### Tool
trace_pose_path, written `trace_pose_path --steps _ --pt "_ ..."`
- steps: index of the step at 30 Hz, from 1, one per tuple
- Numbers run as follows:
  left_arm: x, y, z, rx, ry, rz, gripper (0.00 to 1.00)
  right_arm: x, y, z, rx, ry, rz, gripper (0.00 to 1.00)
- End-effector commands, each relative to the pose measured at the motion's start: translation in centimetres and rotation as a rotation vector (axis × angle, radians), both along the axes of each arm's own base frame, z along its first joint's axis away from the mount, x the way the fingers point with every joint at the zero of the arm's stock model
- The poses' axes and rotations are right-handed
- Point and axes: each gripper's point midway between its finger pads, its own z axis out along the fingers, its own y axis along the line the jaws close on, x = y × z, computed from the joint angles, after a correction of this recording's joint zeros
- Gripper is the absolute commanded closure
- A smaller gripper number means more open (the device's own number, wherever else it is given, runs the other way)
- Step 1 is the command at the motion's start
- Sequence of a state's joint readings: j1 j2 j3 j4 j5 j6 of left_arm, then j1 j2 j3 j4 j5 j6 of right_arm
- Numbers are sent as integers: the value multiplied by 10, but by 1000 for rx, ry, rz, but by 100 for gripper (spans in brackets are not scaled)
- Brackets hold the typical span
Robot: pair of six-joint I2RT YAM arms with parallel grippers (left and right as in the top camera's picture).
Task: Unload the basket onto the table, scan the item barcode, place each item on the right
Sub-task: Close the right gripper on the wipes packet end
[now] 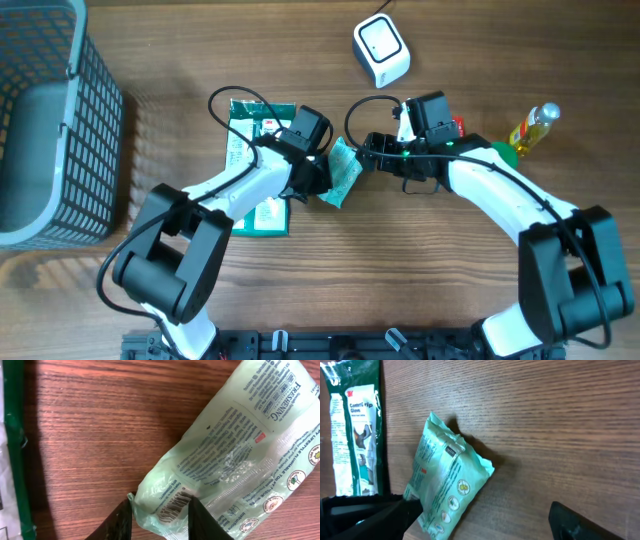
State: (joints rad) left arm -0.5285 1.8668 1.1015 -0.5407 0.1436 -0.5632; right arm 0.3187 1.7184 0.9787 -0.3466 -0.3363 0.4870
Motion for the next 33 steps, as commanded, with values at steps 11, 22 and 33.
trace_pose_path --steps 11,22,33 --pt "-7 11 -27 70 48 8 73 -3 41 -62 221 138 105 39" --pt "-7 11 -27 70 49 8 73 -12 48 -59 274 172 139 72" --pt "-1 16 -21 89 14 16 93 -9 44 -63 237 149 139 96"
